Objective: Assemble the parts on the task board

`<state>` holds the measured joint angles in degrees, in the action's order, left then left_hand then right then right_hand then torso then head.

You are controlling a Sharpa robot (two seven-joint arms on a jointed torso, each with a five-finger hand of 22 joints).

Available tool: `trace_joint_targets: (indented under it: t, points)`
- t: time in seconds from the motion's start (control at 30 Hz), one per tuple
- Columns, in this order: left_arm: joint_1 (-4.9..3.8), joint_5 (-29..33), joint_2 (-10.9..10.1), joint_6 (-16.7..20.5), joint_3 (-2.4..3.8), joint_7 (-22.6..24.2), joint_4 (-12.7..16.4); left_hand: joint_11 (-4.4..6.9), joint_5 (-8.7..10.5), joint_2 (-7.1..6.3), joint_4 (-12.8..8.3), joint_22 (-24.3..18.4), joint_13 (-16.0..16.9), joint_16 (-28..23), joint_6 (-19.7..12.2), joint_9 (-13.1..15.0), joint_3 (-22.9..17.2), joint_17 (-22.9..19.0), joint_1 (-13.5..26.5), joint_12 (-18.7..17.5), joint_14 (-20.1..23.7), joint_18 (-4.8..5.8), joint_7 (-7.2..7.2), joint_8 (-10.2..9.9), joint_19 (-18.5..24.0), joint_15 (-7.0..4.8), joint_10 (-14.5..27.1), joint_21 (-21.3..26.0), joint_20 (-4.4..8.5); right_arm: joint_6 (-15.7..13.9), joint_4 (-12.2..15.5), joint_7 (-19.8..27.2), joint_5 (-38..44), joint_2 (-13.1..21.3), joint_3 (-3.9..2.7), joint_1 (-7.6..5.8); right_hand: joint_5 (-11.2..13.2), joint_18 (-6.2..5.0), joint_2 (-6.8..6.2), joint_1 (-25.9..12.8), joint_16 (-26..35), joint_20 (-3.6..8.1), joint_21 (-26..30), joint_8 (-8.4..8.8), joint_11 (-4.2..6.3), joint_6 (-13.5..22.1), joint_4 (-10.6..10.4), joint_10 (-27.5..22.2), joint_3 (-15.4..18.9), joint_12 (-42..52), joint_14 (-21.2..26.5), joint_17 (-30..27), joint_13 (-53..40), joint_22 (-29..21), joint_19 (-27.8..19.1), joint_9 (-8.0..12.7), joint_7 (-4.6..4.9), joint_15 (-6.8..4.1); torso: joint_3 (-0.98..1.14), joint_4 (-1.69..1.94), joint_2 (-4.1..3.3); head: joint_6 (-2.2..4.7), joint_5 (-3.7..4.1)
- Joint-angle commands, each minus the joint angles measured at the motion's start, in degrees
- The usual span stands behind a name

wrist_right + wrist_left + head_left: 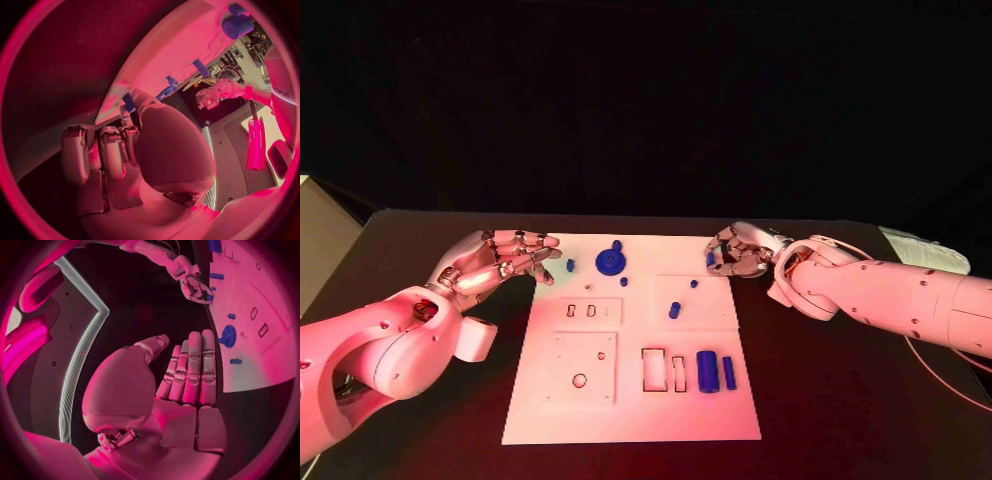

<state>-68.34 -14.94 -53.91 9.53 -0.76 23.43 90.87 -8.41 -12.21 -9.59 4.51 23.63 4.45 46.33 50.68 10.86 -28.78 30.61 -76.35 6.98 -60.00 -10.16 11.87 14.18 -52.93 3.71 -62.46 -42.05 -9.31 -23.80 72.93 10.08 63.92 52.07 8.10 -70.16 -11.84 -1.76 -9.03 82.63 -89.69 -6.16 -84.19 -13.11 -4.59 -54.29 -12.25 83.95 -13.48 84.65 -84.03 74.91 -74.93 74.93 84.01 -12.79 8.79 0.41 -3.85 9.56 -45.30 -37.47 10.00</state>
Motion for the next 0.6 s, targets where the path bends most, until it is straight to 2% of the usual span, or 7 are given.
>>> trace_joint_targets:
  t: [0.03, 0.4, 0.6]
  points:
    - [0.0, -0.1, 0.1, -0.8, 0.03, 0.6, 0.1, 0.06, -0.01, 0.13, -0.1, 0.1, -0.1, 0.3, -0.2, 0.0, 0.2, 0.0, -0.1, -0.2, 0.1, -0.28, 0.39, -0.1, -0.4, 0.29, 0.6, -0.2, 0.0, 1.0, 0.0, 0.5, -0.2, -0.1, 0.0, 0.09, 0.3, 0.31, 0.58, 0.1, -0.2, 0.47, -0.4, -0.96, 0.74, -1.3, -0.1, 0.7, -1.2, 0.5, -5.9, 14.9, -9.6, 10.6, 3.5, -0.2, -0.28, -0.69, -0.02, -0.07, 0.05, -0.1, -0.12]
    - [0.0, -0.1, 0.1, -0.7, 0.03, 0.5, 0.0, 0.0, 0.0, 0.15, -0.2, 0.1, -0.1, 0.3, -0.3, 0.0, 0.1, 0.0, -0.2, -0.2, 0.1, -0.28, 0.46, -0.2, -0.3, 0.33, 0.7, -0.3, -0.01, 0.3, 0.2, 0.7, -0.3, -0.3, -0.01, 0.13, 0.5, 0.39, 1.02, 0.0, -0.2, 1.55, -0.7, -3.98, 2.1, -3.8, 0.3, 1.2, -5.4, 0.8, -5.9, 14.9, -10.0, 10.9, 3.7, -1.4, -1.79, -1.87, -0.03, -0.04, 0.04, -0.07, -0.06]
    - [0.0, -0.1, 0.0, -0.7, 0.03, 0.5, 0.0, 0.0, 0.0, 0.15, -0.2, 0.1, -0.1, 0.3, -0.3, 0.0, 0.1, 0.0, -0.2, -0.2, 0.1, -0.28, 0.46, -0.2, -0.3, 0.33, 0.7, -0.3, -0.01, -2.9, 0.7, 1.0, -0.6, -0.1, -0.04, 0.13, 0.8, 0.54, 1.3, 0.1, -0.3, 1.89, -1.2, -4.97, 2.4, -3.7, 1.0, 1.5, -7.6, 1.0, -6.0, 15.1, -10.3, 11.4, 3.9, -1.8, -2.08, -2.18, -0.05, -0.02, 0.09, -0.12, -0.3]
